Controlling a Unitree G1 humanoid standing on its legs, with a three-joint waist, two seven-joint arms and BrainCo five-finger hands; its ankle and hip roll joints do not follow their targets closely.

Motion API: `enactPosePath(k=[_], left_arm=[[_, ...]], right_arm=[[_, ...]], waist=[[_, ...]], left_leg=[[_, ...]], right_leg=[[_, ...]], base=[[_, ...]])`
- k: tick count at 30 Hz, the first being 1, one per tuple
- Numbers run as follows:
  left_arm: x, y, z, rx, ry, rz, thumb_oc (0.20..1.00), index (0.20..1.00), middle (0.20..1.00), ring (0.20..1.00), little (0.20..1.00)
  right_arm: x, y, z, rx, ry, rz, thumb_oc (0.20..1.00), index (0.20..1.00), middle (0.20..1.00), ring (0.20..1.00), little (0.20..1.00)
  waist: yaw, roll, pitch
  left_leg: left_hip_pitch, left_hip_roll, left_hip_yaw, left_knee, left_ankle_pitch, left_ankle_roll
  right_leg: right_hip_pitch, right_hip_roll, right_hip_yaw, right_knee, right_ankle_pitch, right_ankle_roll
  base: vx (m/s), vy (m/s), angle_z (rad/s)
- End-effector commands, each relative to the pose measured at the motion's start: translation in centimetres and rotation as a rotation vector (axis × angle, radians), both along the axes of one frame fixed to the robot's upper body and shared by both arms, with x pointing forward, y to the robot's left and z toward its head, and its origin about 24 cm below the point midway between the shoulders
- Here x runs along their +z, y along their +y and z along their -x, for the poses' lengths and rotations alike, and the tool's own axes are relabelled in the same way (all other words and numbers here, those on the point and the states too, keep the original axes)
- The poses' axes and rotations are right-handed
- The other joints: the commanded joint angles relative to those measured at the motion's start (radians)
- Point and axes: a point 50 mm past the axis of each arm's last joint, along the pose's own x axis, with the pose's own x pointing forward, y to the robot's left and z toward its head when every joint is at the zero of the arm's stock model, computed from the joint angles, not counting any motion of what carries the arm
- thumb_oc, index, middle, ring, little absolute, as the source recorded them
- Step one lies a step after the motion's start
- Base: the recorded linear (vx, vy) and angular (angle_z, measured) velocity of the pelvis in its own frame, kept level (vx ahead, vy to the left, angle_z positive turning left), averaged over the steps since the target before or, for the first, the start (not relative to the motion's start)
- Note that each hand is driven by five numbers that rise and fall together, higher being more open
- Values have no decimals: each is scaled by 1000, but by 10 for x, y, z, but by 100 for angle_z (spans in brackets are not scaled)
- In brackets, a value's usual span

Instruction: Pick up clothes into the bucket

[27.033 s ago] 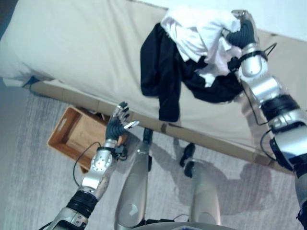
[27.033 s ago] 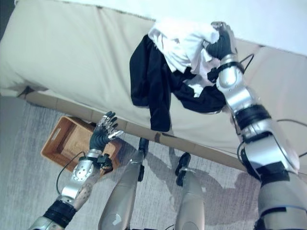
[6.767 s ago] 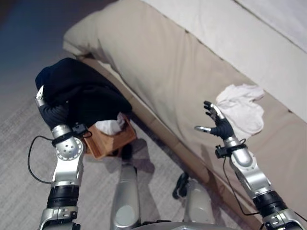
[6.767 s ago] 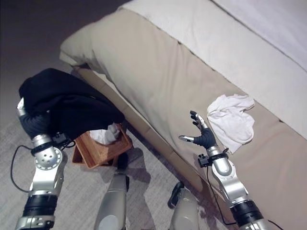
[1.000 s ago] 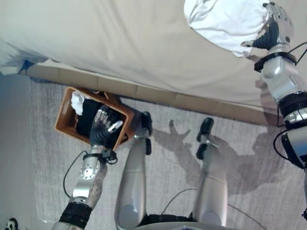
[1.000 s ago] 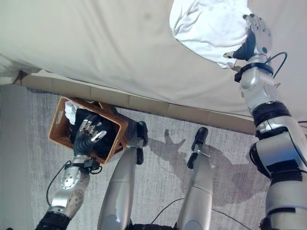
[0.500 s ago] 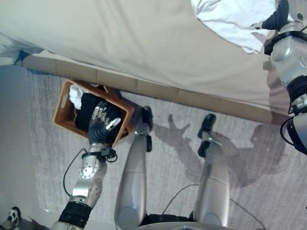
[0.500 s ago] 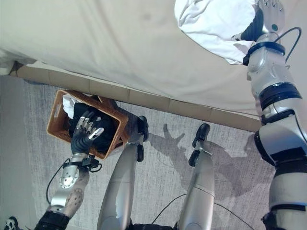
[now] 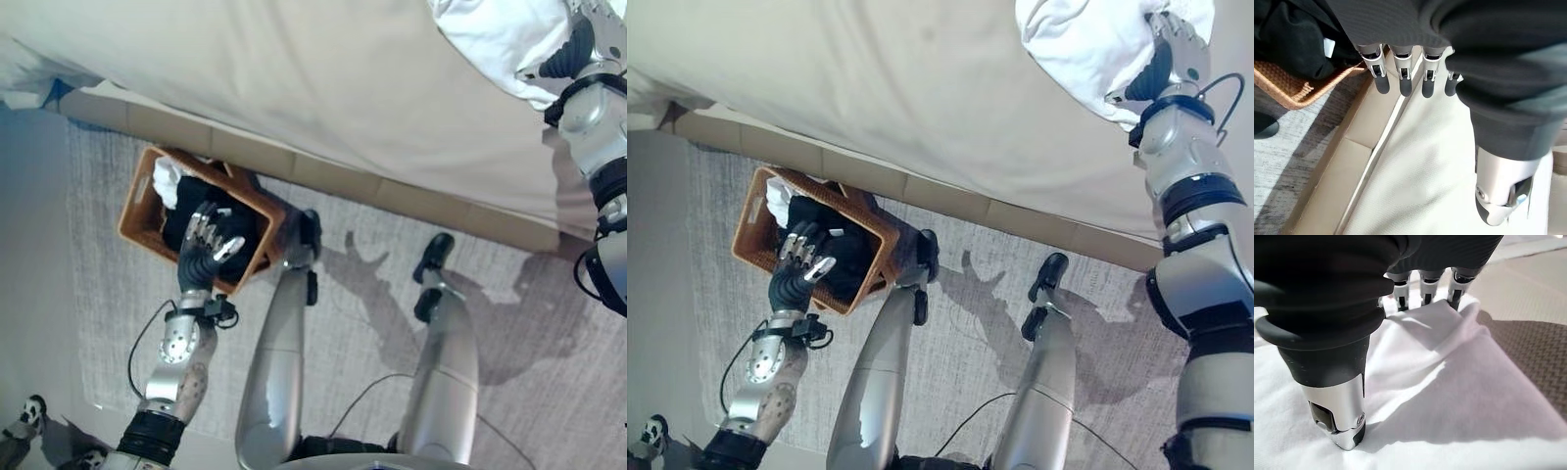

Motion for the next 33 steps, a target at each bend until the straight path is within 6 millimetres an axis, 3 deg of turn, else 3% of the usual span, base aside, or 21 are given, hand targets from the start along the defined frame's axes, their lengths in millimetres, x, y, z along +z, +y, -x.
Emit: enactPosePath(k=[1, 17, 22, 26, 27, 30, 31, 32, 33], left_arm=[[17, 4, 10, 24, -109, 47, 1000, 1000, 1000, 1000, 1000], [17, 2, 7, 31, -109, 48, 1000, 1000, 1000, 1000, 1000], [14, 4, 4, 54, -99, 46, 1000, 1000, 1000, 1000, 1000], [9, 6, 3, 68, -77, 27, 1000, 1000, 1000, 1000, 1000], [10, 7, 1, 71, -76, 18, 1000, 1000, 1000, 1000, 1000], [7, 13, -2, 90, -63, -27, 1000, 1000, 1000, 1000, 1000], [7, 13, -1, 88, -62, -28, 1000, 1000, 1000, 1000, 1000], [4, 17, -4, 100, -44, -46, 1000, 1000, 1000, 1000, 1000], [2, 20, -4, 106, -35, -54, 1000, 1000, 1000, 1000, 1000]], right_arm=[[17, -4, 5, 4, 2, 73, 200, 200, 200, 200, 200], [4, 10, -1, 78, -7, 17, 200, 200, 200, 200, 200], [-6, 27, 2, 222, -64, -21, 200, 200, 200, 200, 200], [-32, 41, 8, 347, -51, -33, 200, 200, 200, 200, 200], [-39, 45, 11, 386, -44, -30, 200, 200, 200, 200, 200], [-70, 50, 25, 486, 0, -76, 200, 200, 200, 200, 200], [-71, 49, 25, 485, 1, -78, 200, 200, 200, 200, 200], [-90, 52, 33, 532, 43, -94, 200, 200, 200, 200, 200], [-96, 55, 37, 562, 64, -87, 200, 200, 200, 200, 200]], waist=[[5, 51, -22], [4, 38, -22], [-14, 4, -22], [-30, -29, -22], [-34, -39, -22], [-50, -67, -22], [-48, -67, -22], [-57, -81, -22], [-59, -86, -22]], left_leg=[[-68, 9, -21, 37, -42, -17], [-38, 14, -18, 13, -31, -22], [43, 28, -17, -20, -22, -28], [135, 39, -24, -50, -20, -32], [151, 41, -23, -75, 18, -26], [251, 54, -25, -110, 22, -30], [253, 54, -26, -112, 23, -31], [324, 60, -26, -143, 28, -33], [356, 64, -26, -154, 29, -33]], right_leg=[[-15, -30, 5, 53, -15, 70], [18, -41, -27, 46, -14, 71], [101, -31, -49, 18, -11, 73], [202, -23, -75, -21, -5, 74], [225, -23, -91, -52, 29, 64], [340, -20, -115, -103, 38, 67], [343, -19, -117, -105, 39, 67], [415, -19, -130, -135, 41, 71], [447, -18, -132, -148, 44, 72]], base=[[3, 5, 5], [0, 0, 0], [-18, -19, 0], [-22, -39, -5], [-55, -40, -5], [7, -61, -2], [51, -55, -5], [53, -40, -4], [70, -54, -3]])
